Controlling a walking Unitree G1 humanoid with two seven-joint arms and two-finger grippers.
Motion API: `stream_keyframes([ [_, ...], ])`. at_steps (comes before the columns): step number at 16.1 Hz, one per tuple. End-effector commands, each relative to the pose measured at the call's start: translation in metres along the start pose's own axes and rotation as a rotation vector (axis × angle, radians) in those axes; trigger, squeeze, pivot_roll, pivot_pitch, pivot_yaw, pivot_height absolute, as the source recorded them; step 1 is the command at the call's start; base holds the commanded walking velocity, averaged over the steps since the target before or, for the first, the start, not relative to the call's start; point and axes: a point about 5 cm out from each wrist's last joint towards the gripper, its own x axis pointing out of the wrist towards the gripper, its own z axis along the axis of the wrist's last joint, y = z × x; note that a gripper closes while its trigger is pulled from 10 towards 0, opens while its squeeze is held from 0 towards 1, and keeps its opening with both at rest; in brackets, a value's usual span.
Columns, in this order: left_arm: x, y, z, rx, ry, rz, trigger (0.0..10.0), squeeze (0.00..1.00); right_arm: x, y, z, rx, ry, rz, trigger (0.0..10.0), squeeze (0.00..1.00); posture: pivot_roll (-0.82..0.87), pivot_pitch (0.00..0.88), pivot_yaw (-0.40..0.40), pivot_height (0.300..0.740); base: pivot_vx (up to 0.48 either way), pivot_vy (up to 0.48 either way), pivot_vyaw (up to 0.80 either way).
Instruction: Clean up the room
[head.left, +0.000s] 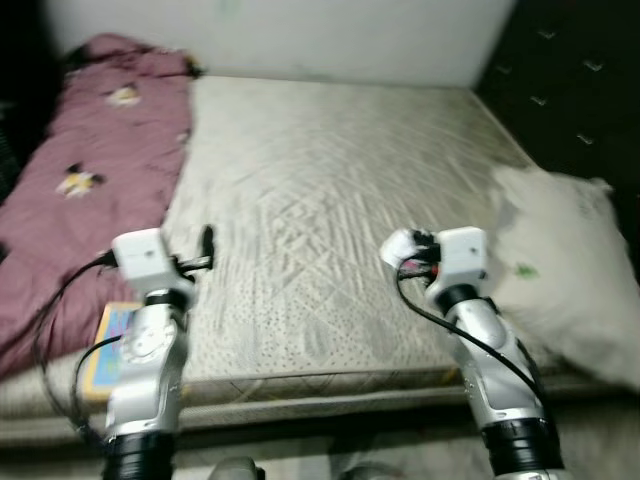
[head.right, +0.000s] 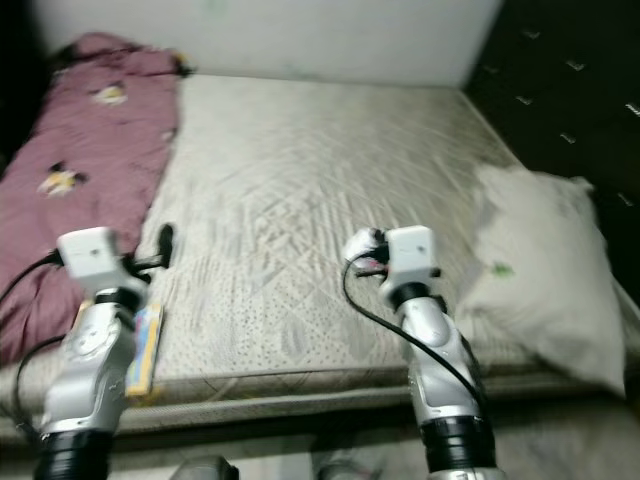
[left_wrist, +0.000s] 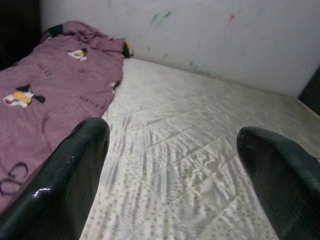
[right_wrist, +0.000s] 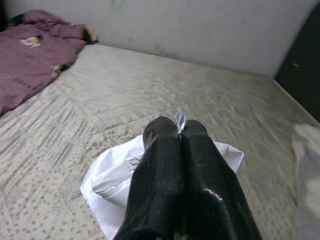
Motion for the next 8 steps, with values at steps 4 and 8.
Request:
stream_keyframes([
  [4,0.000,-0.010,0.006,0.001,-0.022,-0.041,10.0,0.00,-0.001,-0.001,-0.001,-0.003,0.022,0.024,10.0,0.00,0.01,0.000,-0.072,0.740,0.000,0.472,-0.22],
  [8,-0.004,-0.010,0.003,-0.011,-0.015,-0.026,10.0,0.00,0.001,0.004,-0.001,0.002,0.025,0.089,10.0,0.00,0.01,0.000,-0.085,0.740,0.000,0.471,0.00],
])
